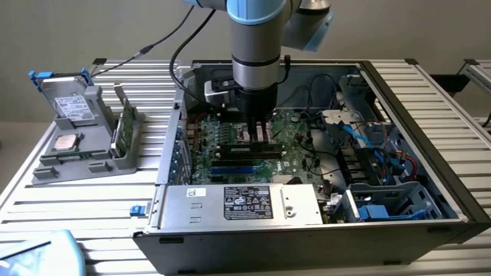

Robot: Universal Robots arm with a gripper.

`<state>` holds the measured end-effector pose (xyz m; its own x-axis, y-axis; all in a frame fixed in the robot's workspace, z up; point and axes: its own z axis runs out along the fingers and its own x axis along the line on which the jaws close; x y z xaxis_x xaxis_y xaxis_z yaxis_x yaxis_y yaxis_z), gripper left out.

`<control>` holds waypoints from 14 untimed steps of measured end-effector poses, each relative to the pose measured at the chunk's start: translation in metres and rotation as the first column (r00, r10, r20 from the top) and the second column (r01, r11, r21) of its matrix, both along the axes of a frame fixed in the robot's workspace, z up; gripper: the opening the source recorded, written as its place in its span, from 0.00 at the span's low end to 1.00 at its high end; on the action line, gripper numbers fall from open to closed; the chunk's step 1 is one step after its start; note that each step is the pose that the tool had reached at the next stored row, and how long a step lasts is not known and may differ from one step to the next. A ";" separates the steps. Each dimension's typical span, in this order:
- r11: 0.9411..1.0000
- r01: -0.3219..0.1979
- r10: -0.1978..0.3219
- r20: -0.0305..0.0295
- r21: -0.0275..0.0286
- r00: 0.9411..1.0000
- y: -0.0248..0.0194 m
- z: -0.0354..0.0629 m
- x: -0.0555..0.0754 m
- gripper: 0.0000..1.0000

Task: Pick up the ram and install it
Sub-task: 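Insert the ram into the slot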

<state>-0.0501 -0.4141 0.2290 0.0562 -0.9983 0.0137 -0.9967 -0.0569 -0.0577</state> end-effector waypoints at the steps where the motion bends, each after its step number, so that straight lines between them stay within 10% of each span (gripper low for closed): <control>1: 1.000 0.000 0.000 0.000 0.000 1.000 0.0000 -0.0001 0.000 0.15; 14: 1.000 0.002 -0.002 0.000 0.000 1.000 0.0000 -0.0036 0.000 0.15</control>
<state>-0.0500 -0.4141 0.2254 0.0543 -0.9984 0.0136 -0.9968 -0.0550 -0.0578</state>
